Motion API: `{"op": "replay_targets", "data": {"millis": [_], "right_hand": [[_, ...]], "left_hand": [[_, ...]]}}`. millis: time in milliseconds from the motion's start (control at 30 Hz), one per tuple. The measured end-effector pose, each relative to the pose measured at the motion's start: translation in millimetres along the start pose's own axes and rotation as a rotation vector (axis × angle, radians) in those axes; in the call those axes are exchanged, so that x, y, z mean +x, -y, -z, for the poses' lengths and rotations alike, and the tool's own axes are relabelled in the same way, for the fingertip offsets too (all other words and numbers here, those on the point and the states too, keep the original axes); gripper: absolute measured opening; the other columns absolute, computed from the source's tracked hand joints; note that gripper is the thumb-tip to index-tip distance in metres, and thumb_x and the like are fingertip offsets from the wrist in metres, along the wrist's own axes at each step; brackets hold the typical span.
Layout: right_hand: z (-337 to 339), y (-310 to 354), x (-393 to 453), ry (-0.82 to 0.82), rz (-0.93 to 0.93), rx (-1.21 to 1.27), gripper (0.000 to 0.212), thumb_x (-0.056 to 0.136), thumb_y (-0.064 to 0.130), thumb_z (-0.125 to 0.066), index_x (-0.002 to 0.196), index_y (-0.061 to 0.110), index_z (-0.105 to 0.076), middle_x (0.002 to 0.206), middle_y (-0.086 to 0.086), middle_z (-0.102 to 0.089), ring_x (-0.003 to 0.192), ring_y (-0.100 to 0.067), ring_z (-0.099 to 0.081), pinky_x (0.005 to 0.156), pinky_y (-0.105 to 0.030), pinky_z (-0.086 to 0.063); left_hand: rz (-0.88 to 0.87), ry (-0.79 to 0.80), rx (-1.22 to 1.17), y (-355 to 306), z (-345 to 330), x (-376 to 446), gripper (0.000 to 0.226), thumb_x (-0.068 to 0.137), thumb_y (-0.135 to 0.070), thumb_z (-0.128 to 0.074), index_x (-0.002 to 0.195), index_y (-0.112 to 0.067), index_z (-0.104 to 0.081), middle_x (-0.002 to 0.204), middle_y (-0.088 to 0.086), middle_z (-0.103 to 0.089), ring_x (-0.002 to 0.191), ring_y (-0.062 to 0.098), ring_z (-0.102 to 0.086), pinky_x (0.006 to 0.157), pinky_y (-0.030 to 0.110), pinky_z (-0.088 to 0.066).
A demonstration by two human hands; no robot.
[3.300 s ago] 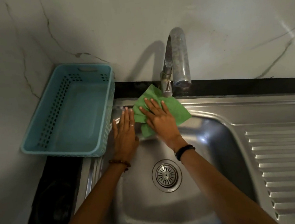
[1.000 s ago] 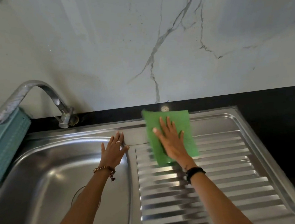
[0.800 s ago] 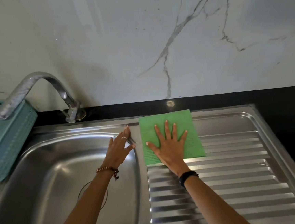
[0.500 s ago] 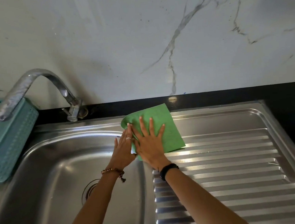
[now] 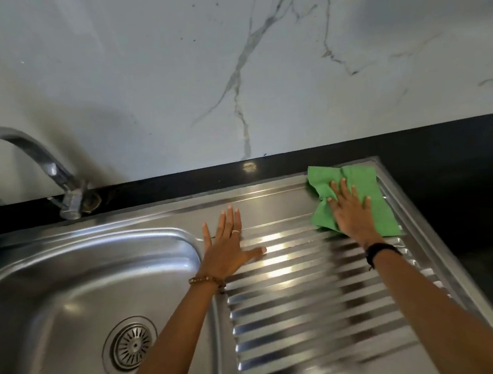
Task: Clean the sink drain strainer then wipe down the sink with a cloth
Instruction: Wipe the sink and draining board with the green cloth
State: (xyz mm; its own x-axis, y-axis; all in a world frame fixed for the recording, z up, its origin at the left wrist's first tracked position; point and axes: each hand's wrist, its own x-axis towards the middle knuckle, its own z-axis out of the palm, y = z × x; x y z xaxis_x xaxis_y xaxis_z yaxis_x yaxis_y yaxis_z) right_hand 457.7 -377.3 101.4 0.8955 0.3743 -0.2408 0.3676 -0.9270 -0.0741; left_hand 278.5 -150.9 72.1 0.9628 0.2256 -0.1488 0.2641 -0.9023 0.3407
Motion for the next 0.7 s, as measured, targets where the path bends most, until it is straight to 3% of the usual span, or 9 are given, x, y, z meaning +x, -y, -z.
{"op": "replay_targets", "data": {"millis": [100, 233, 367, 533, 700], "right_hand": [[-5, 30, -8, 0.010, -0.004, 0.112, 0.053, 0.101, 0.036, -0.018, 0.151, 0.026, -0.002, 0.160, -0.007, 0.011, 0.146, -0.033, 0.008, 0.115, -0.057, 0.005], [-30, 106, -36, -0.033, 0.260, 0.074, 0.051, 0.100, 0.039, -0.015, 0.148, 0.035, 0.002, 0.159, -0.002, 0.009, 0.146, -0.030, 0.009, 0.113, -0.056, 0.009], [-41, 146, -45, -0.033, 0.390, 0.040, 0.051, 0.101, 0.039, -0.016, 0.149, 0.034, -0.001, 0.160, 0.000, 0.005, 0.147, -0.028, 0.006, 0.113, -0.059, 0.008], [-32, 111, -34, -0.044, 0.466, 0.094, 0.049, 0.101, 0.038, -0.020, 0.149, 0.034, -0.009, 0.160, 0.006, -0.005, 0.148, -0.021, -0.001, 0.116, -0.054, 0.005], [-15, 4, -2, -0.069, 0.339, 0.124, 0.050, 0.101, 0.039, -0.015, 0.149, 0.032, -0.004, 0.159, 0.007, 0.003, 0.147, -0.021, 0.005, 0.115, -0.053, 0.008]], "left_hand": [[0.012, 0.038, 0.017, 1, 0, 3, 0.126, 0.045, -0.094, 0.010, 0.146, -0.018, 0.014, 0.157, 0.004, 0.017, 0.145, 0.025, 0.012, 0.109, 0.051, 0.016], [0.065, 0.082, -0.009, -4, 3, 4, 0.107, 0.075, -0.077, -0.035, 0.145, -0.015, 0.018, 0.156, 0.004, 0.019, 0.144, 0.020, 0.015, 0.109, 0.051, 0.018], [0.116, 0.122, -0.029, -5, 8, 5, 0.107, 0.081, -0.064, -0.046, 0.142, -0.010, 0.024, 0.154, 0.009, 0.025, 0.142, 0.021, 0.022, 0.111, 0.050, 0.017], [0.183, 0.070, -0.051, -10, 5, 4, 0.114, 0.074, -0.072, -0.046, 0.140, -0.016, 0.028, 0.145, 0.003, 0.038, 0.135, 0.020, 0.030, 0.108, 0.055, 0.017], [0.139, -0.016, -0.101, -72, -13, 16, 0.105, 0.075, -0.071, -0.044, 0.140, -0.025, 0.025, 0.140, -0.006, 0.040, 0.131, 0.015, 0.035, 0.103, 0.049, 0.025]]}}
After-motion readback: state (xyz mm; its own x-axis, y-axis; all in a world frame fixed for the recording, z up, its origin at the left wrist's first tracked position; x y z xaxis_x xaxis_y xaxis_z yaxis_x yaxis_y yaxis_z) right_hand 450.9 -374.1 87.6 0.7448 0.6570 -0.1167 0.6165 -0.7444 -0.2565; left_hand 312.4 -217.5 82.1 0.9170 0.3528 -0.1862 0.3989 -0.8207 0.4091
